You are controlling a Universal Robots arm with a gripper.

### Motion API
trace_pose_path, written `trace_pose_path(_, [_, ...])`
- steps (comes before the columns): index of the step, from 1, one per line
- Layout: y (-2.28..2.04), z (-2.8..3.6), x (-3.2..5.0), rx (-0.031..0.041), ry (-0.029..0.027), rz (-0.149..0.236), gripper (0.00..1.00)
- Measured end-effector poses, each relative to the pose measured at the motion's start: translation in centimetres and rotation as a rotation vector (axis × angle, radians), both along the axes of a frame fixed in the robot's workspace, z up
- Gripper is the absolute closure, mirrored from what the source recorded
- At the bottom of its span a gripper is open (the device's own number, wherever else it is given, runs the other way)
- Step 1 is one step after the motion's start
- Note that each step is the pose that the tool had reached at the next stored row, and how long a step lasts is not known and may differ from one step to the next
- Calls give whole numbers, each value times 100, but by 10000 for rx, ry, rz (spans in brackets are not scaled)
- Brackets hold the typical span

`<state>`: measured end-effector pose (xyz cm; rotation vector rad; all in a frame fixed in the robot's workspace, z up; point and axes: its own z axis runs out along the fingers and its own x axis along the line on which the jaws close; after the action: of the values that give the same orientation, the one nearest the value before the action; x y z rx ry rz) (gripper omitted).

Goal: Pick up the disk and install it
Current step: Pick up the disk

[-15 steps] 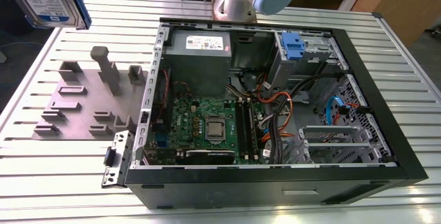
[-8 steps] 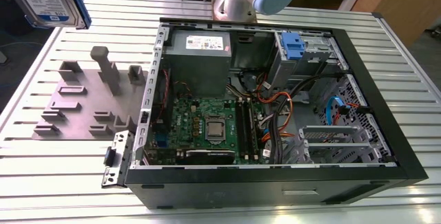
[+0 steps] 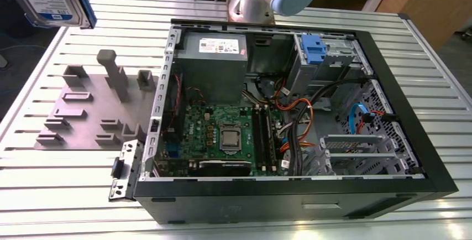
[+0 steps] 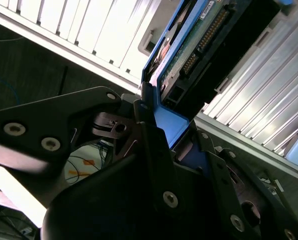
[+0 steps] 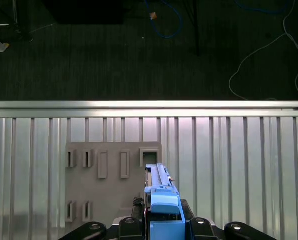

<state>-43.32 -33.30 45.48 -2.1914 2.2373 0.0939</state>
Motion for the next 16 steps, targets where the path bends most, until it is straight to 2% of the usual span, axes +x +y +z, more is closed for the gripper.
trace_pose_path(4, [0, 35, 0, 0, 0, 0, 64])
trace_pose_path(16, [0, 50, 0, 0, 1, 0, 64])
